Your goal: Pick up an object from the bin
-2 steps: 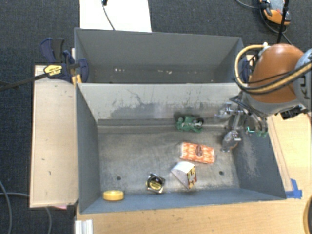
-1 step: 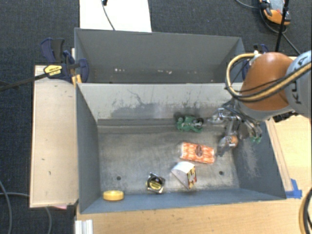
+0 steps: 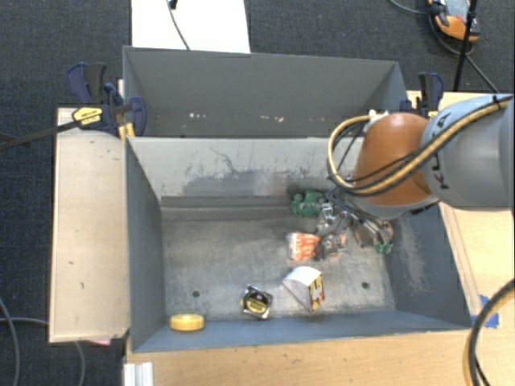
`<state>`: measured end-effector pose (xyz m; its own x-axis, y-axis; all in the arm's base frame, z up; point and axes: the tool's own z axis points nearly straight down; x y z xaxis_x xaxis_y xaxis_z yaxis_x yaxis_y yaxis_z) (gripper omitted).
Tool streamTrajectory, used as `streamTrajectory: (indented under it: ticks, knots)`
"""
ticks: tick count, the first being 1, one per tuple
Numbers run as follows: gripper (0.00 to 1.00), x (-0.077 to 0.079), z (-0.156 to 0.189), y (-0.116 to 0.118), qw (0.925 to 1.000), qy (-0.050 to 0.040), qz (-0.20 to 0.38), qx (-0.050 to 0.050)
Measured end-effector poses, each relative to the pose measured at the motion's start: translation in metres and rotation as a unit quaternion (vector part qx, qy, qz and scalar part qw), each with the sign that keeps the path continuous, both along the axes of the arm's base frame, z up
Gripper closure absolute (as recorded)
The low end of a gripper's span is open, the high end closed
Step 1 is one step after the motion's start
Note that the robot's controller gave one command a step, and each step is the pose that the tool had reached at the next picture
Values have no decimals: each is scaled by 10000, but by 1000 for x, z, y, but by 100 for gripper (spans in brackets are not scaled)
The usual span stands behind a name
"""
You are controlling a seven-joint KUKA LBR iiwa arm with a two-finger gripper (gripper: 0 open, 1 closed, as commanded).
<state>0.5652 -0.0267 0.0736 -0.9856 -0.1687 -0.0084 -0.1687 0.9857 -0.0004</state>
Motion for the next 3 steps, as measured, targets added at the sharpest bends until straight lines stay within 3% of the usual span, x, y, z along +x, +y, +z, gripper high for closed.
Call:
streamTrajectory:
  ticks: [1, 2, 3]
  knots:
    - [100, 0, 0, 0, 10000, 0, 5, 0]
    - [100, 24, 119, 6, 9995, 24, 308, -5]
    - [100, 24, 119, 6, 9995, 24, 308, -4]
